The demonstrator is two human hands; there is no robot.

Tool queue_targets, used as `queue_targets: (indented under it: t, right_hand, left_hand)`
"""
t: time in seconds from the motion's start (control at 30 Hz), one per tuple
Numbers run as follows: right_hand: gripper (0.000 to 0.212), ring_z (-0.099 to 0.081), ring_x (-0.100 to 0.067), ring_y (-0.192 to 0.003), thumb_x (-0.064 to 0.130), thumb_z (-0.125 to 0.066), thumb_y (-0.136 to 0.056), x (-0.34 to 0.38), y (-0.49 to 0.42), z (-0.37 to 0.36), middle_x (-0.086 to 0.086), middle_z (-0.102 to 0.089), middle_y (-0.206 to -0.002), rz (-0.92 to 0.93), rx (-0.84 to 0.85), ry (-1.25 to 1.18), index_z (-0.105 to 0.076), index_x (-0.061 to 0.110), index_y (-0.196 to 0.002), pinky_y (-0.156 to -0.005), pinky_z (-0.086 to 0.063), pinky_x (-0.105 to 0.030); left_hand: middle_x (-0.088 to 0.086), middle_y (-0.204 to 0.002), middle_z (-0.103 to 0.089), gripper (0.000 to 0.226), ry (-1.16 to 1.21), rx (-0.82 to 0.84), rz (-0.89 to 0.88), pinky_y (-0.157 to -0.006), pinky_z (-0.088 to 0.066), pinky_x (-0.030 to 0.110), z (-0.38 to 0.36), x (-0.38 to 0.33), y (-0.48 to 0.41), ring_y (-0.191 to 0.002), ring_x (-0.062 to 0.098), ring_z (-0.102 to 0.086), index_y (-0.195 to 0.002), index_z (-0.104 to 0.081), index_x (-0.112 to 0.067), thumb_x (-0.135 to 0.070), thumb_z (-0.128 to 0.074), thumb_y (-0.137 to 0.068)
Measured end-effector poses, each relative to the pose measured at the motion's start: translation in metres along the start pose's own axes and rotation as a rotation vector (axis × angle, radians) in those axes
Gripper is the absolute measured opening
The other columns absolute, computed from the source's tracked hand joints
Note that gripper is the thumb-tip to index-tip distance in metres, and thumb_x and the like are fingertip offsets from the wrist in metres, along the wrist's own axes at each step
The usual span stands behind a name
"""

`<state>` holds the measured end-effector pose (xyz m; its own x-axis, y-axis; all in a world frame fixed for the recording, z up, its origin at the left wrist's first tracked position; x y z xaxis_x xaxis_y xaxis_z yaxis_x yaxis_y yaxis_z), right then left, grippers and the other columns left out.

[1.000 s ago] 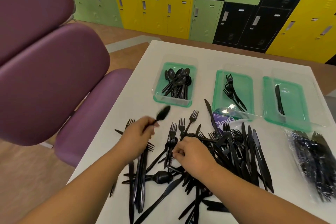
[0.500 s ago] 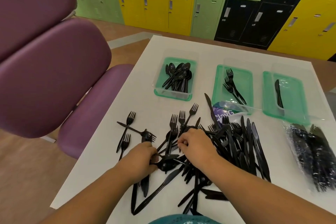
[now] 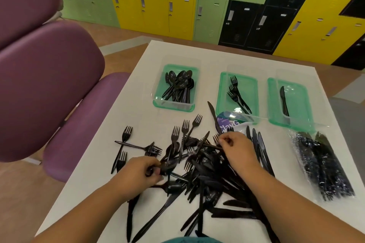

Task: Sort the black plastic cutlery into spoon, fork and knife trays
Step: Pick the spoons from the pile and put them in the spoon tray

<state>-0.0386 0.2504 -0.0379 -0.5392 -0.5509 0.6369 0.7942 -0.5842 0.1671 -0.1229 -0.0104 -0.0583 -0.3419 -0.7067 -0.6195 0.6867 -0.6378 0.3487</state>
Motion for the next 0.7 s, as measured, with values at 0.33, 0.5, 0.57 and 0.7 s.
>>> queue_targets:
  t: [0.33, 0.5, 0.57, 0.7]
  right_hand:
    - [0.017, -0.052, -0.008, -0.093, 0.04, -0.063, -0.086, 0.024, 0.007, -0.037, 0.01, -0.055, -0.097, 0.154, 0.212, 0.325, -0.067, 0.028, -0.097, -0.084, -0.048, -0.026]
    - [0.034, -0.048, -0.016, -0.111, 0.042, -0.059, -0.089, 0.014, 0.007, -0.043, 0.004, -0.052, -0.114, 0.124, 0.232, 0.381, -0.061, 0.027, -0.12, -0.094, -0.046, -0.033]
    - [0.035, -0.047, -0.016, -0.112, 0.041, -0.059, -0.09, 0.013, 0.007, -0.043, 0.004, -0.052, -0.115, 0.139, 0.235, 0.38, -0.06, 0.028, -0.122, -0.096, -0.045, -0.033]
    - [0.047, -0.043, -0.015, -0.118, 0.044, -0.063, -0.085, 0.007, 0.012, -0.046, 0.006, -0.049, -0.122, 0.177, 0.307, 0.371, -0.055, 0.029, -0.128, -0.103, -0.04, -0.035]
  left_hand:
    - [0.001, -0.071, -0.062, 0.013, 0.309, -0.192, 0.221, -0.059, -0.04, 0.027, 0.023, 0.005, -0.031, -0.067, 0.017, -0.054, -0.089, -0.061, -0.021, -0.024, -0.05, -0.096]
    - [0.006, -0.092, -0.068, 0.022, 0.043, -0.233, 0.336, -0.069, -0.038, 0.022, 0.011, 0.007, -0.04, -0.074, 0.013, -0.052, -0.103, -0.067, -0.012, -0.027, -0.059, -0.09]
    - [0.002, -0.09, -0.067, 0.024, 0.061, -0.238, 0.368, -0.069, -0.041, 0.022, 0.004, 0.007, -0.042, -0.074, 0.012, -0.054, -0.095, -0.066, -0.011, -0.031, -0.069, -0.082]
    - [-0.007, -0.081, -0.057, 0.03, 0.027, -0.215, 0.356, -0.068, -0.04, 0.022, -0.003, 0.0, -0.049, -0.074, 0.01, -0.053, -0.087, -0.06, -0.014, -0.038, -0.074, -0.076]
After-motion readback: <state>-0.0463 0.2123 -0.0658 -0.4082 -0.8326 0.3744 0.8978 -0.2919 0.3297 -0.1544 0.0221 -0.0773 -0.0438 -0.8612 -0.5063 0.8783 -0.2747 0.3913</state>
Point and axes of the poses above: each hand's wrist, its own y-axis away from the middle knuckle, its own z-axis out of the back of the hand, x = y × z, the point moved 10 cm from there along -y, towards the middle knuckle
